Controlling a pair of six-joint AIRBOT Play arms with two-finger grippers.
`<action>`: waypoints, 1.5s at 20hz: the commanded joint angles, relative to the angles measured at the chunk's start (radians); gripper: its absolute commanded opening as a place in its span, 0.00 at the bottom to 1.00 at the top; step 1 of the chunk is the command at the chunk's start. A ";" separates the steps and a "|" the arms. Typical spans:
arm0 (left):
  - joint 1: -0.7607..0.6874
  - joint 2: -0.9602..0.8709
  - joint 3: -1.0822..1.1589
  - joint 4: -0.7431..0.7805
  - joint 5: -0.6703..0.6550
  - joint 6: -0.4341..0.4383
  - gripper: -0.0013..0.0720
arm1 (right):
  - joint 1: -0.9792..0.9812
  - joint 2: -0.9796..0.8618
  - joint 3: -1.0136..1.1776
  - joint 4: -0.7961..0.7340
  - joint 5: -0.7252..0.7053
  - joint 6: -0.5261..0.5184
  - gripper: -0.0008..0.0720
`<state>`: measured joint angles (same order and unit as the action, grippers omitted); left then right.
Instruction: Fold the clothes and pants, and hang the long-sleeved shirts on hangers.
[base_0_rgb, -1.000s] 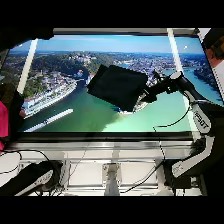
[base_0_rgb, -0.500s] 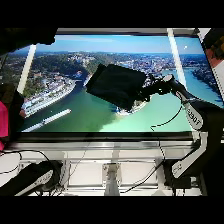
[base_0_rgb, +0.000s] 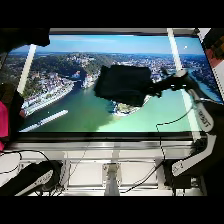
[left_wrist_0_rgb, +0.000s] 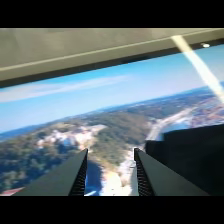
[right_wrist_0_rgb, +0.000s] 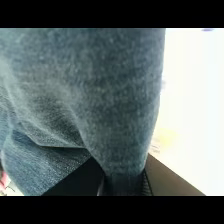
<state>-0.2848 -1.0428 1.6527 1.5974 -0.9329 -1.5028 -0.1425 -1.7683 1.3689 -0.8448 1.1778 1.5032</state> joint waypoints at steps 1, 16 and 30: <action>0.000 0.000 0.000 0.108 0.000 0.000 0.50 | -0.213 0.083 0.003 -0.190 0.101 -0.003 0.06; 0.000 0.000 0.000 0.103 0.000 0.000 0.50 | -0.867 0.211 0.018 -0.487 0.332 0.037 0.43; 0.000 0.000 0.000 0.103 0.000 0.000 0.50 | -0.816 0.247 0.734 -0.103 0.200 0.183 0.94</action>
<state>-0.2848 -1.0428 1.6527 1.7004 -0.9329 -1.5028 -0.9836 -1.5414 2.0296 -1.0836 1.4643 1.6726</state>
